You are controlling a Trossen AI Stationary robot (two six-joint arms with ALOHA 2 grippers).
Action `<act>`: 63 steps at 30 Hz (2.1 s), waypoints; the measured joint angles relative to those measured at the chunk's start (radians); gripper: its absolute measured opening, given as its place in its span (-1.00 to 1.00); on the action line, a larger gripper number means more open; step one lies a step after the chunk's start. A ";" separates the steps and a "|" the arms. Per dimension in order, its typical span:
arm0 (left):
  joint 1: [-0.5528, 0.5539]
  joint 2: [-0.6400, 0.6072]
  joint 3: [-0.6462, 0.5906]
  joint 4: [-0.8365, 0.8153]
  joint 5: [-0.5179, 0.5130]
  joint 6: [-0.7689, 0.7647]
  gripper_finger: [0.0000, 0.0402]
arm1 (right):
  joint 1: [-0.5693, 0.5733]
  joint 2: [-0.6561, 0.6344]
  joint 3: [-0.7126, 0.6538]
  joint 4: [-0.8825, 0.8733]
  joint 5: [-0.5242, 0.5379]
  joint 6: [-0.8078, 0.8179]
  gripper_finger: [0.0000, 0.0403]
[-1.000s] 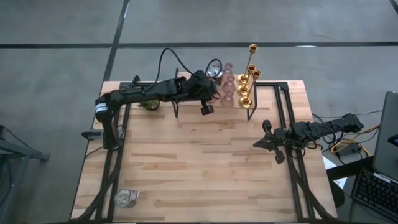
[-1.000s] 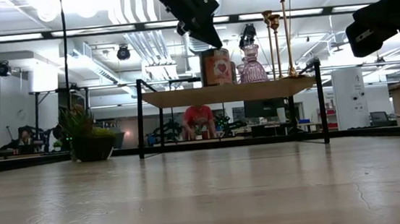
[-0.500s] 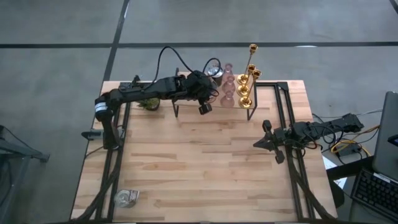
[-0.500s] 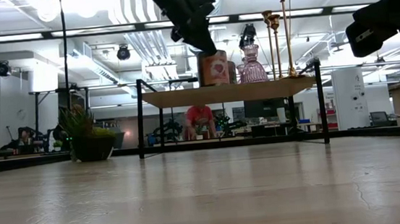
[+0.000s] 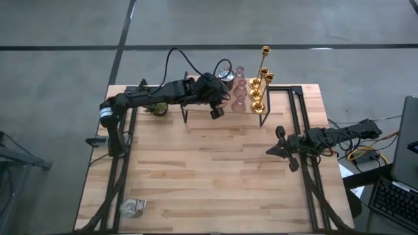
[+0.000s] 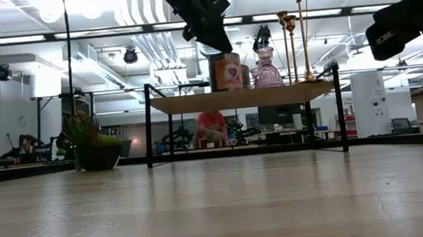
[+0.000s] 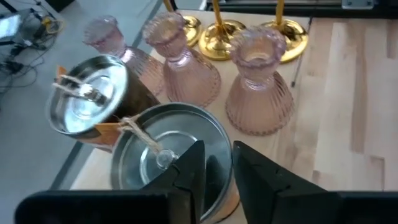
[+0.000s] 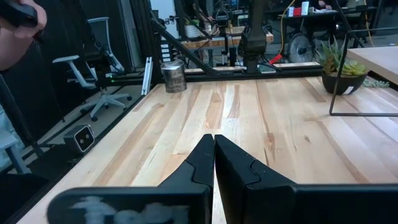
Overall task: Pick & Place candle stick holders
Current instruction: Align the right silver scented candle on the shelf with the silver scented candle
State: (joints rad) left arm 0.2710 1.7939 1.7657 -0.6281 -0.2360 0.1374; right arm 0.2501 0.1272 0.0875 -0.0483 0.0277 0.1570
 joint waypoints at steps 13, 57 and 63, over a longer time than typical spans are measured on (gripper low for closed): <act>-0.010 -0.100 -0.002 -0.099 -0.027 0.019 -0.30 | 0.000 0.000 0.000 0.000 0.000 0.000 -0.96; -0.004 -0.109 -0.380 0.340 -0.169 0.078 -0.31 | 0.000 0.000 0.000 0.000 0.000 0.000 -0.96; -0.004 -0.099 -0.380 0.374 -0.148 0.078 -0.31 | 0.000 0.000 0.000 0.000 0.000 0.000 -0.96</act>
State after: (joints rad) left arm 0.2668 1.6953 1.3853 -0.2538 -0.3845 0.2151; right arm 0.2501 0.1270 0.0875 -0.0480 0.0277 0.1570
